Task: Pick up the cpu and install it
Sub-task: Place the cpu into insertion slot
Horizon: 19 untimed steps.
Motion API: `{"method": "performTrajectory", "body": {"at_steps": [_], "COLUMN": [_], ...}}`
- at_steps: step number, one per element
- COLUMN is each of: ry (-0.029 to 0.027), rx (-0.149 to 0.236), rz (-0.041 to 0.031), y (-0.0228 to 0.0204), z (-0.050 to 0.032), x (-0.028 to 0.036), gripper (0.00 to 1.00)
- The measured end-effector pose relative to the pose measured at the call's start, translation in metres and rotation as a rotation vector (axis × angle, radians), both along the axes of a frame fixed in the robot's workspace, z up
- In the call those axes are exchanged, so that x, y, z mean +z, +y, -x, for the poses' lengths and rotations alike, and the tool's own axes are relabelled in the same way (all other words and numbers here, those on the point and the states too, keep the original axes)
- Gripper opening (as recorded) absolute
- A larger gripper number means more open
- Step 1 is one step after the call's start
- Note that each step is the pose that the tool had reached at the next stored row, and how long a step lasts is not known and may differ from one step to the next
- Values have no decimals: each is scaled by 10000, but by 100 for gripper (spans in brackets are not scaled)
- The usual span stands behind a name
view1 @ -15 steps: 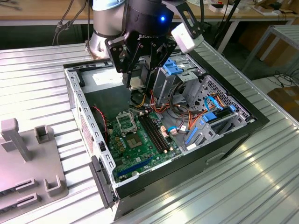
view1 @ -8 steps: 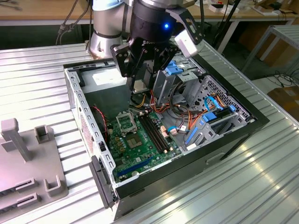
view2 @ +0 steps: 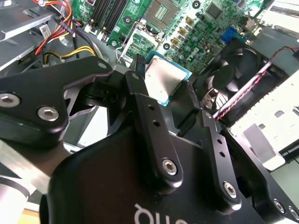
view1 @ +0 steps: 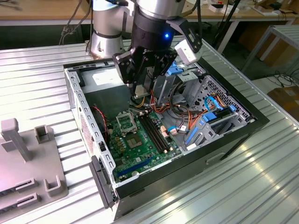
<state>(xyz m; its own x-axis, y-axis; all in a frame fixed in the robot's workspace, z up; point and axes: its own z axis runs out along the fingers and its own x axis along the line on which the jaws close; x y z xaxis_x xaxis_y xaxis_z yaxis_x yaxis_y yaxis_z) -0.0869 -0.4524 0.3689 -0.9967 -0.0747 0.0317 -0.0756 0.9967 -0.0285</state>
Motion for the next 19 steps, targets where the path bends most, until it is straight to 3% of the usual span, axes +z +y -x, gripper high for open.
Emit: {"method": "performTrajectory", "body": {"at_steps": [4,19], "ry": [59,63], "rx": [-1,0], "rz": [2,1], "y": [-6,-6], "z": [0,-1], "x": [-70,-91], "gripper": [47,47]}}
